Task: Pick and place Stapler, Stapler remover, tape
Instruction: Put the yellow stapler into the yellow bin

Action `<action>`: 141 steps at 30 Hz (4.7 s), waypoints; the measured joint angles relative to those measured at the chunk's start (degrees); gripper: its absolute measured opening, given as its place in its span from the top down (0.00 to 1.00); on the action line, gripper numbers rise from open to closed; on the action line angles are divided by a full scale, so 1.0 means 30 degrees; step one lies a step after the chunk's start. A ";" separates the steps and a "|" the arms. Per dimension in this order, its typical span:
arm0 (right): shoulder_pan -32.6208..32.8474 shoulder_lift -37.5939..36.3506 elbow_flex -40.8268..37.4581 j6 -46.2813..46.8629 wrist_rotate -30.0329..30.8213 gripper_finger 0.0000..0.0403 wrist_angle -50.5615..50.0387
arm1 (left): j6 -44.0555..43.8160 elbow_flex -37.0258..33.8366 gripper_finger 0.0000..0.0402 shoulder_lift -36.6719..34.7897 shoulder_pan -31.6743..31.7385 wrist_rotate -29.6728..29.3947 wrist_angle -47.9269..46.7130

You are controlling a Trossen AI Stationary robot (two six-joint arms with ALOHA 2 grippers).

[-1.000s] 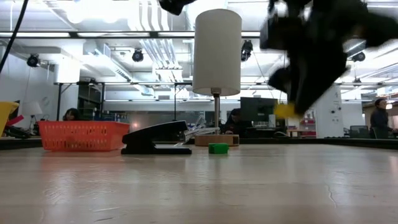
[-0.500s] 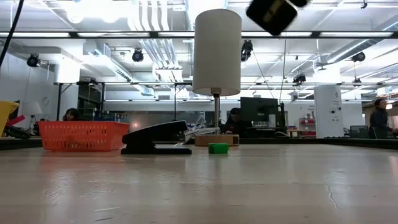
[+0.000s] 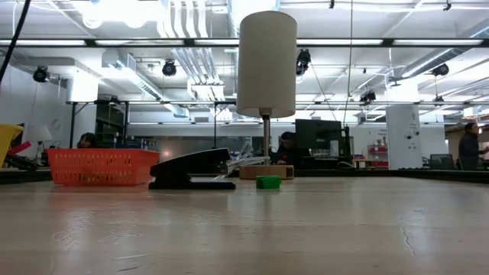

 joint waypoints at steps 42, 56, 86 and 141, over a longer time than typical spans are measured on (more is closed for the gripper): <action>-0.0009 0.0000 -0.0124 -0.0408 0.0053 0.80 0.0953 | 0.0939 0.1908 0.69 0.2698 0.0017 0.0838 0.2079; 0.0098 0.0007 -0.0204 0.0332 0.0089 0.77 0.1065 | -0.0290 0.1900 0.78 0.2643 0.0068 0.0743 0.1987; 0.0492 0.0007 -0.5419 0.2087 0.1065 0.52 0.3156 | -2.0451 0.1842 0.79 -0.1423 -0.3592 0.0647 -1.7803; -0.1323 -2.3344 -2.2567 -0.1968 1.0209 0.98 0.8793 | -3.7828 -0.2910 0.76 -0.1331 -0.6949 0.2448 -2.0951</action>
